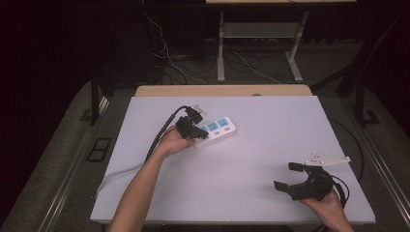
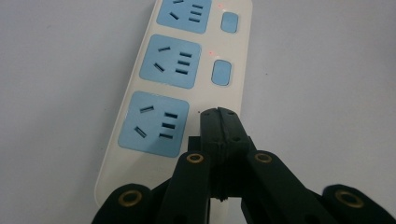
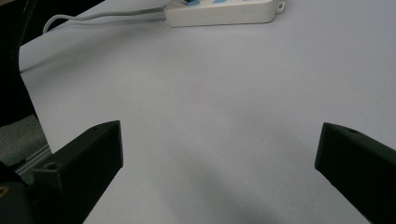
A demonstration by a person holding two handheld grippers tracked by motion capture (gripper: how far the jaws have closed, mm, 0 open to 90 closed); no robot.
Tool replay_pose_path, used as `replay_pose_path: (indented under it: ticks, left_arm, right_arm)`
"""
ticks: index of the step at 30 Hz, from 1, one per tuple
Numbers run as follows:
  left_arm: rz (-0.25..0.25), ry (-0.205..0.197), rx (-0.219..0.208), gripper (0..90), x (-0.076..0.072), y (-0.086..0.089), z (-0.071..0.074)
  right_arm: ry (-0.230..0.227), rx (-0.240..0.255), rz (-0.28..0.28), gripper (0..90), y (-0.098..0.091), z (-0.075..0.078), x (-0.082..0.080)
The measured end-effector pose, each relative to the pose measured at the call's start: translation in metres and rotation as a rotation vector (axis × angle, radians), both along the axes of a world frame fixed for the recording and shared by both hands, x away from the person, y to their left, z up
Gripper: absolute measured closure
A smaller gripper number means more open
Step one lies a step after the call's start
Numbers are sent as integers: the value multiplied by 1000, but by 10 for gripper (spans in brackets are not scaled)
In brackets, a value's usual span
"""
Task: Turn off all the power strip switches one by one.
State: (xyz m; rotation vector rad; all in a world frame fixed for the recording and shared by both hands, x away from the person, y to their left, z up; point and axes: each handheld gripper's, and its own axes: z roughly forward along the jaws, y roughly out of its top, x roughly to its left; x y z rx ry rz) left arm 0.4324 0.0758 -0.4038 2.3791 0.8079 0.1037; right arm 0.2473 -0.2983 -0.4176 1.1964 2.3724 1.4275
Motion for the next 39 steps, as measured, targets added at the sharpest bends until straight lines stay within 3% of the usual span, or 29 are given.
replay_pose_path:
  ticks: [4,8,26,39]
  left_arm:
    - [8,-3,-41,896,1,5,6]
    - [7,-18,-54,896,3,6,16]
    - [-10,-77,-63,896,16,-9,52]
    - [-14,-72,-68,895,25,-24,47]
  right_arm:
    - [-2,3,-2,6,-1,0,0]
    - [0,4,-4,6,-1,0,0]
    - [2,7,-6,6,-2,0,0]
    - [2,7,-5,6,-3,0,0]
